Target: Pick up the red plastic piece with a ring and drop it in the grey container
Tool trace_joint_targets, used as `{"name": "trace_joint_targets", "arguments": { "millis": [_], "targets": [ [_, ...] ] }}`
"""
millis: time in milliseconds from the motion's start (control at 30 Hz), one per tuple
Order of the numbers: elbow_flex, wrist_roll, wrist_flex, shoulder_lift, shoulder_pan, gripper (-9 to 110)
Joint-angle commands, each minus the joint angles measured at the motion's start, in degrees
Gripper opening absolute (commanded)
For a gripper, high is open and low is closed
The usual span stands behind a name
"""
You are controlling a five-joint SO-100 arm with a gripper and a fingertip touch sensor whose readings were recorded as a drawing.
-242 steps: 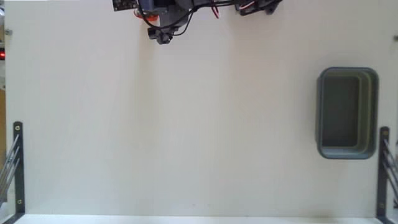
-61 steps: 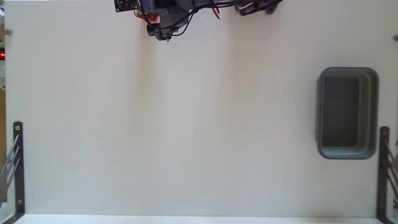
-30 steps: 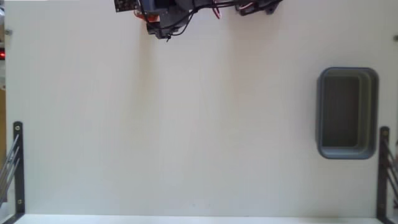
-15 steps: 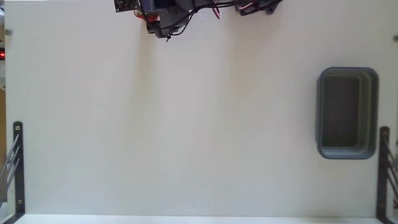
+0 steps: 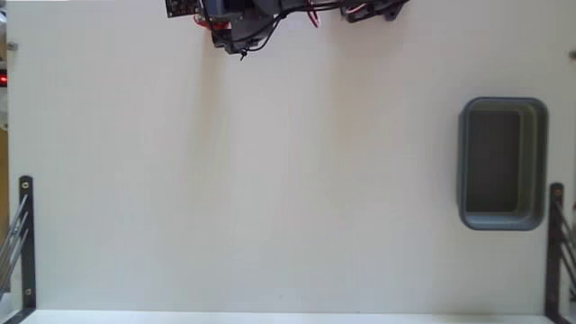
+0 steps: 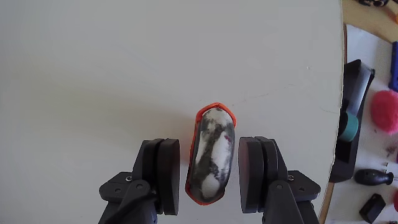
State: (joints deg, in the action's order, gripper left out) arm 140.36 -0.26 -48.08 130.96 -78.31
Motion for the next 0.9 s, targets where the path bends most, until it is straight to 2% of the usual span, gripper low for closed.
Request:
{"name": "trace_joint_targets", "arguments": {
  "millis": [0,867],
  "targets": [
    [0.2,0.3,0.8,2.4,-1.3,55],
    [0.2,0.3,0.8,2.4,-1.3,47]
  ]
}}
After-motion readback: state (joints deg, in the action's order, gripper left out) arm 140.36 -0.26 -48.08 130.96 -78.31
